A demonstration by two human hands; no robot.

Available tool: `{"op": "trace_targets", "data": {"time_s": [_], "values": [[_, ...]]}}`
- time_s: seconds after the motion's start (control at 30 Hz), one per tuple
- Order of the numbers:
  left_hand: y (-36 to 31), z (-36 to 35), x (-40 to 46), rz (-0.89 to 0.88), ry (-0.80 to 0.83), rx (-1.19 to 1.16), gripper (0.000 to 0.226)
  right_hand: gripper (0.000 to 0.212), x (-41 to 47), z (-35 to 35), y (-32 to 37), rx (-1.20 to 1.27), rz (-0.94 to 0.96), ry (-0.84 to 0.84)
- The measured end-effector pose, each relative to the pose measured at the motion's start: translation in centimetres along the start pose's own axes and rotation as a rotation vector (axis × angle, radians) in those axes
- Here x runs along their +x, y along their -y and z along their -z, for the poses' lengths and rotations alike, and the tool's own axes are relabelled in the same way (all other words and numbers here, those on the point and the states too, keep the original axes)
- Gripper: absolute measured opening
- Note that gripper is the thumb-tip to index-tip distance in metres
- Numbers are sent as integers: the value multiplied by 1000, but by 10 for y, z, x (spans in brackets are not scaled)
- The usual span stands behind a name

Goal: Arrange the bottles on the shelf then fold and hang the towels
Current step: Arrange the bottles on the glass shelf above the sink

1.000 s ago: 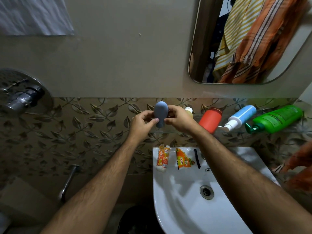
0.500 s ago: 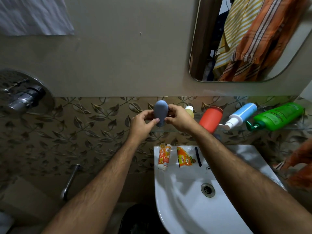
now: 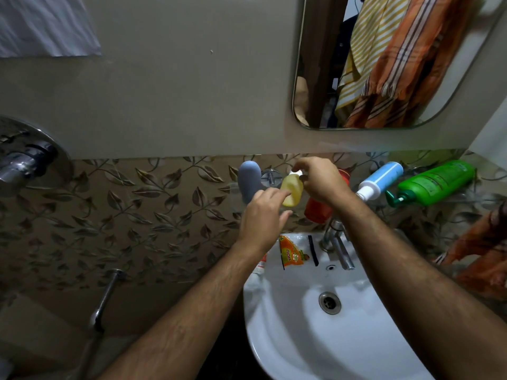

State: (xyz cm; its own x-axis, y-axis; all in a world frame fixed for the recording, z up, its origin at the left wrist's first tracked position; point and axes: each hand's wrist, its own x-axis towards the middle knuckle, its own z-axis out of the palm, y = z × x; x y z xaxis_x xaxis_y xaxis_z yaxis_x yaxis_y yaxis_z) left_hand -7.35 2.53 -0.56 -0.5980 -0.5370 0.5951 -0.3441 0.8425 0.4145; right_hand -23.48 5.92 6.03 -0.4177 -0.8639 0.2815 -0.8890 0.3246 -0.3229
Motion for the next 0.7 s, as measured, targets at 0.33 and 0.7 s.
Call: {"op": "trace_targets", "data": {"time_s": [0.33, 0.7], "values": [[-12, -18, 17, 232, 89, 185, 43, 53, -7, -5, -3, -147, 63, 208], [-18, -17, 23, 191, -84, 87, 37, 52, -7, 8, -13, -8, 136, 235]]}}
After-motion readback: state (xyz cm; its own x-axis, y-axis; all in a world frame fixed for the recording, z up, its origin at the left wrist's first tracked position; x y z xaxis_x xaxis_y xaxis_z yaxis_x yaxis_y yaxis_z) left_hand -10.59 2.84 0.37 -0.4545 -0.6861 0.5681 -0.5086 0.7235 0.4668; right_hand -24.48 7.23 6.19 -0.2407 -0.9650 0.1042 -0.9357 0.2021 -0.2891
